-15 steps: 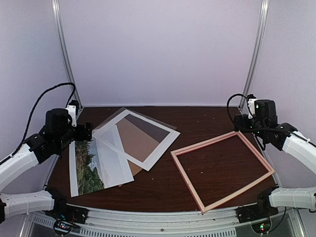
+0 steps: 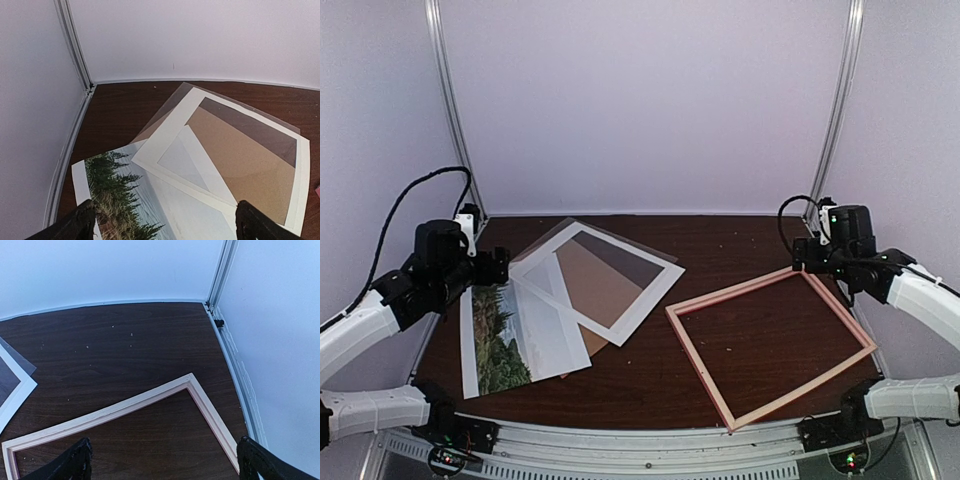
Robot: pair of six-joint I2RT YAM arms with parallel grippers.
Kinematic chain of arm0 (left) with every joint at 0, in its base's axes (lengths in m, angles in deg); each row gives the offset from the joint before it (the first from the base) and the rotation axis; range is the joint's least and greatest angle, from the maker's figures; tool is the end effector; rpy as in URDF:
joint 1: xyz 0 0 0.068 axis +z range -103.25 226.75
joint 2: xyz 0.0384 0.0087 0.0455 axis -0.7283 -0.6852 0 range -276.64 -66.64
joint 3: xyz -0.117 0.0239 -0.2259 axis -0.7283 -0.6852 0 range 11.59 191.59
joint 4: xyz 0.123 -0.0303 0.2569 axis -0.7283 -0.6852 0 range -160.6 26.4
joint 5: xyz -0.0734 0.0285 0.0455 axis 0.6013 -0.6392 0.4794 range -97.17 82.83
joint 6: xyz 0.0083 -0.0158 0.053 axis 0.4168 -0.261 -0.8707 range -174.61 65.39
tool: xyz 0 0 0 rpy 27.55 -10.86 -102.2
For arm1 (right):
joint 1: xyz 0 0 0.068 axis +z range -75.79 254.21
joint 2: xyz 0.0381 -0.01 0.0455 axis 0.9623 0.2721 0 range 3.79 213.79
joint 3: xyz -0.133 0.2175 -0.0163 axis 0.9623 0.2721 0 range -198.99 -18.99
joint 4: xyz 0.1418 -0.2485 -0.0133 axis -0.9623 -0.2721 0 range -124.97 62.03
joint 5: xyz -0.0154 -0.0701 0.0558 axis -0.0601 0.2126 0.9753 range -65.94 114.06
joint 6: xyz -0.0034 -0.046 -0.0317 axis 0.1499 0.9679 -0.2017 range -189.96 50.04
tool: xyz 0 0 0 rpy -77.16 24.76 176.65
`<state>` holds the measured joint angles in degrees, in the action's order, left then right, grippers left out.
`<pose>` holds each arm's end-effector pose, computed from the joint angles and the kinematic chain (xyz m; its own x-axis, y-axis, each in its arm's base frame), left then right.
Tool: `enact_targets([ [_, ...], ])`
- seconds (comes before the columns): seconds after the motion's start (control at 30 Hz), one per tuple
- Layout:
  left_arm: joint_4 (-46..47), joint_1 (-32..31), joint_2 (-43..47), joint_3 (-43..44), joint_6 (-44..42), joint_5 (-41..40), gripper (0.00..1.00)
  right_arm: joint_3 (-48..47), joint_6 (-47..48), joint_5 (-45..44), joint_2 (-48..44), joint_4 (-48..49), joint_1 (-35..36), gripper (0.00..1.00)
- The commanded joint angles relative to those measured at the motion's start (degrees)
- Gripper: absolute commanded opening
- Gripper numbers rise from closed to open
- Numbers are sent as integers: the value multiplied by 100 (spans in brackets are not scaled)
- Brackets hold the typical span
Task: Put the photo into the frame
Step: Adjust the frame body at the center of the board.
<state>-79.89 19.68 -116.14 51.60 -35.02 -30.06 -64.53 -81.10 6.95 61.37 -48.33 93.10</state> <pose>0.2174 -0.0942 0.2674 -0.4008 -0.1421 -0.9051 -0.0289 0.9894 -0.1425 0.2494 0.0734 0.2637 -0.5119 0.0200 -0.8588 0.0250 0.9997 0.0084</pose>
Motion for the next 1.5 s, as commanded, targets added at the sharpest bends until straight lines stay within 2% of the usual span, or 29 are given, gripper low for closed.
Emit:
enact_targets([
  [0.0, 238, -26, -133, 28, 270, 19, 98, -185, -295, -233, 185, -192, 26, 100],
  [0.2, 173, -26, -350, 86, 408, 31, 98, -380, -753, -278, 631, -363, 46, 100],
  [0.4, 164, -26, -484, 123, 558, 178, 98, -542, -1632, -313, 1273, -219, 121, 100],
  [0.9, 198, -26, -494, 32, 794, 357, 98, -1811, -3224, -53, 4158, 104, 324, 100],
  [1.27, 267, -26, -471, -107, 862, 409, 98, -2442, -3534, 227, 5427, 181, 338, 100],
  [1.47, 266, -26, -483, -95, 840, 425, 98, -2530, -3449, 590, 5739, 348, 342, 91],
])
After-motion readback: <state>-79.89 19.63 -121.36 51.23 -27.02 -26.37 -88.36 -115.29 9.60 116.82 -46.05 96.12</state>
